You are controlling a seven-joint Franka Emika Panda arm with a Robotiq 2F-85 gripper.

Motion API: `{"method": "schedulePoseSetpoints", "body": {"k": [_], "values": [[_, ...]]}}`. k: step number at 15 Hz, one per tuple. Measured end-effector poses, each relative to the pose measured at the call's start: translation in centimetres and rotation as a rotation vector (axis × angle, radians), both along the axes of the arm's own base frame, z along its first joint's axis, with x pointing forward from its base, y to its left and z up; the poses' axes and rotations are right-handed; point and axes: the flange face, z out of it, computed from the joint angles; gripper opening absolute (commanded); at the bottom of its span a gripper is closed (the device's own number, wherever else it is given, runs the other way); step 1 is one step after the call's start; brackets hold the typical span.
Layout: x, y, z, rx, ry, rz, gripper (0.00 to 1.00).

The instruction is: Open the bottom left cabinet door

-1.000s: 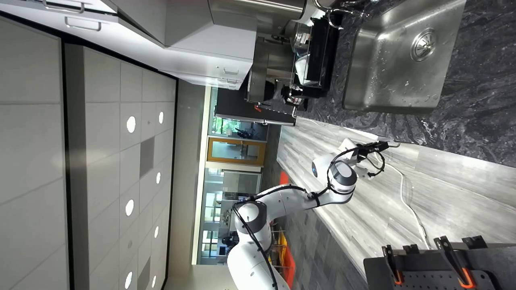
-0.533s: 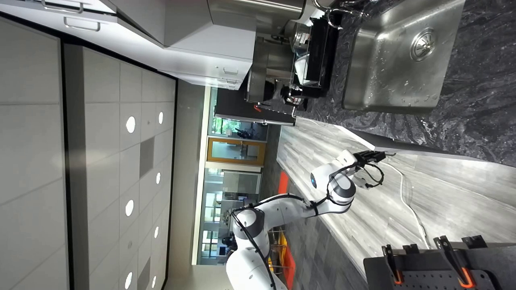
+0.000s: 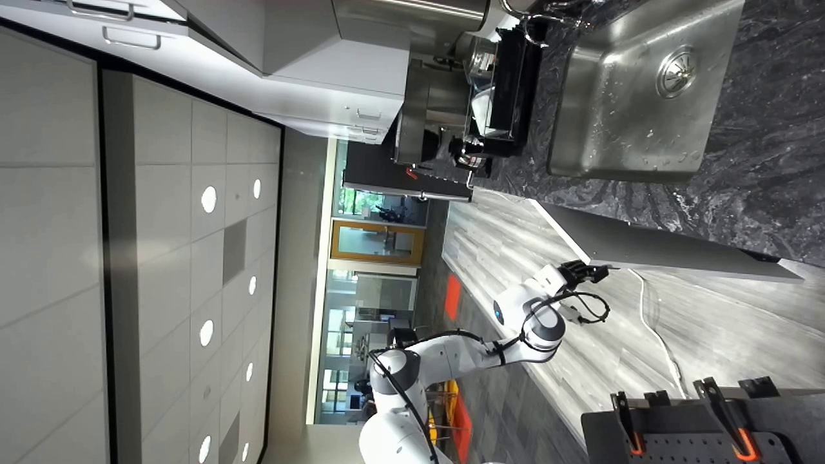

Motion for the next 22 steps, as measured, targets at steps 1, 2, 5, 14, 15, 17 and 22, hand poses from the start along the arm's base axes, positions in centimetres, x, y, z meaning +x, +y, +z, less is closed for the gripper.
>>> {"method": "schedulePoseSetpoints", "body": {"k": [1, 2, 5, 14, 15, 17, 22], "values": [[-0.5, 0.9, 0.1, 0.002, -0.004, 0.02, 0.48], [-1.3, 2.2, 0.2, -0.001, -0.002, 0.058, 0.57], [-4.8, 8.0, 1.3, 0.004, 0.025, 0.23, 0.79], [-13.7, 14.4, 7.6, -0.079, 0.132, 0.662, 1.0], [-13.3, 12.2, 7.6, -0.129, 0.147, 0.636, 1.0], [-12.3, 7.5, 7.8, -0.225, 0.162, 0.572, 1.0], [-11.0, 0.1, 7.2, -0.317, 0.199, 0.453, 1.0]]}}
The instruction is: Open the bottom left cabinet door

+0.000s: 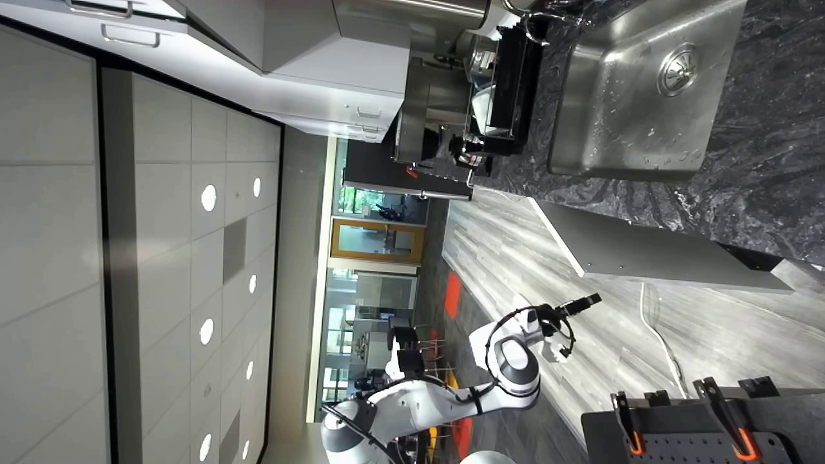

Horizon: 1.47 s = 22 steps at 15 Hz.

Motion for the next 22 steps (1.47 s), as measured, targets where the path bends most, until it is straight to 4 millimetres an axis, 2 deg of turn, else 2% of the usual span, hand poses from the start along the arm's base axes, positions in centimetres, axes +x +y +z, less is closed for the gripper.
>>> {"method": "schedulePoseSetpoints", "body": {"k": [1, 2, 3, 7, 11, 13, 15, 18, 22], "values": [[0.2, -0.8, -0.1, -0.002, 0.002, -0.018, 1.0], [0.5, -1.6, -0.1, -0.003, 0.002, -0.037, 0.75], [0.8, -2.4, -0.1, -0.005, 0.002, -0.055, 0.74], [2.7, -4.8, -0.8, -0.019, -0.012, -0.115, 0.42], [5.7, -5.7, -2.1, 0.004, -0.034, -0.144, 0.12], [7.2, -5.6, -2.7, 0.044, -0.051, -0.134, 0.0], [8.5, -5.4, -3.3, 0.096, -0.059, -0.117, 0.0], [9.5, -6.7, -3.8, 0.165, -0.047, -0.094, 0.0], [12.4, -6.4, -3.8, 0.314, -0.043, -0.005, 0.0]]}}
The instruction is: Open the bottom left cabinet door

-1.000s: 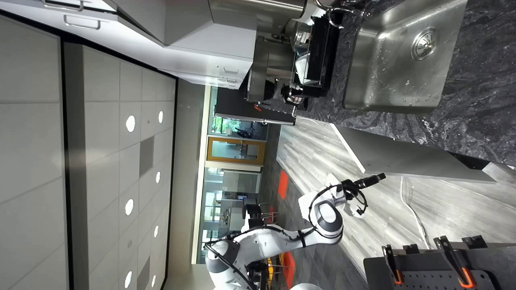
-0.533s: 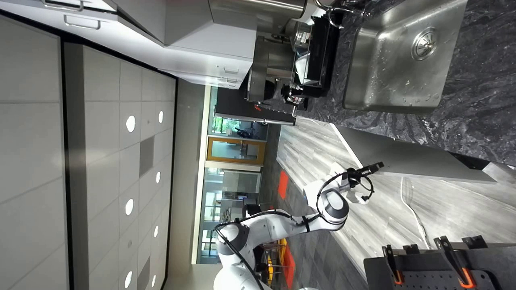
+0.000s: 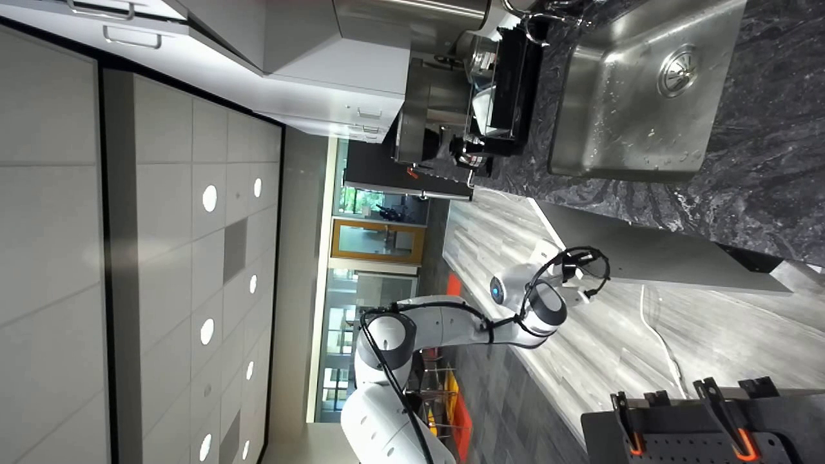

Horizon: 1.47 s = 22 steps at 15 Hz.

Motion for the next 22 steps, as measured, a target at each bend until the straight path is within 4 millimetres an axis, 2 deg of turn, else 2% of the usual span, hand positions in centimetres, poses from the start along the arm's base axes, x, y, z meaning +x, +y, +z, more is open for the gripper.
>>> {"method": "schedulePoseSetpoints", "body": {"k": [3, 8, 12, 17, 22], "values": [[1.1, 0.1, 0.3, 0.113, 0.011, 0.092, 0.0], [1.0, 0.0, 0.2, 0.258, 0.143, 0.201, 0.0], [0.6, 0.3, -0.1, 0.307, 0.236, 0.314, 0.0], [0.1, 2.9, -0.6, 0.333, 0.273, 0.469, 0.0], [-0.5, 6.6, -1.2, 0.396, 0.242, 0.605, 0.0]]}}
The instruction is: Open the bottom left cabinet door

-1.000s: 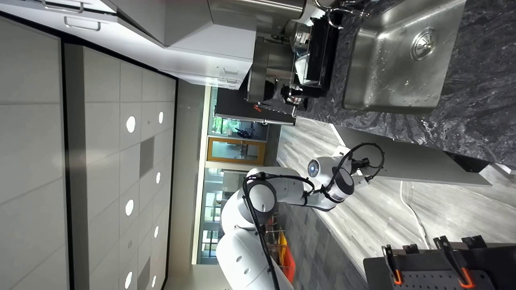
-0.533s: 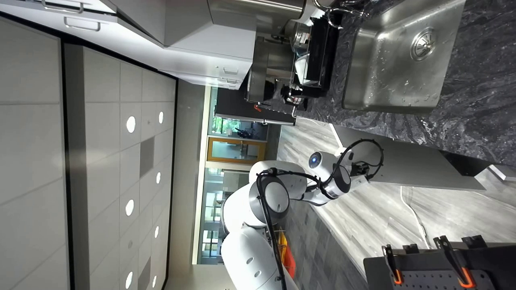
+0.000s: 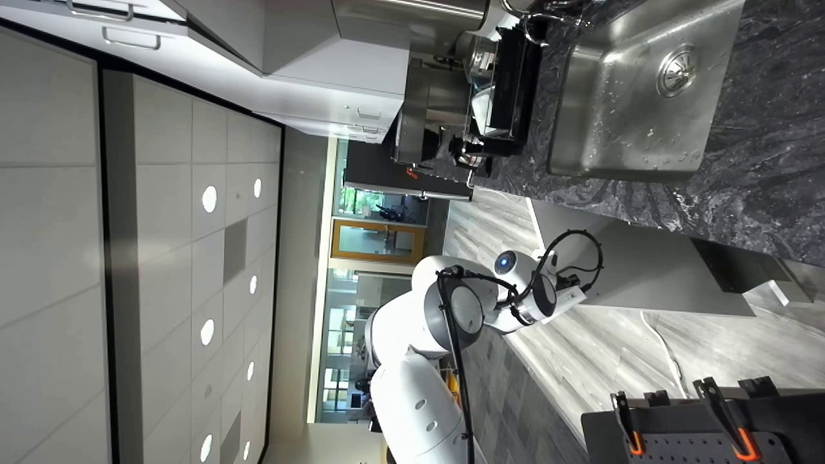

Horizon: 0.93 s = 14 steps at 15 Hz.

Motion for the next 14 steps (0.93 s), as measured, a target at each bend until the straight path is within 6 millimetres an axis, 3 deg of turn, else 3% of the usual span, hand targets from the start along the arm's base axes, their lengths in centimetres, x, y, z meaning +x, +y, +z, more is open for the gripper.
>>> {"method": "schedulePoseSetpoints", "body": {"k": [14], "values": [[-0.1, 10.2, -1.2, 0.221, -0.15, 0.188, 0.0]]}}
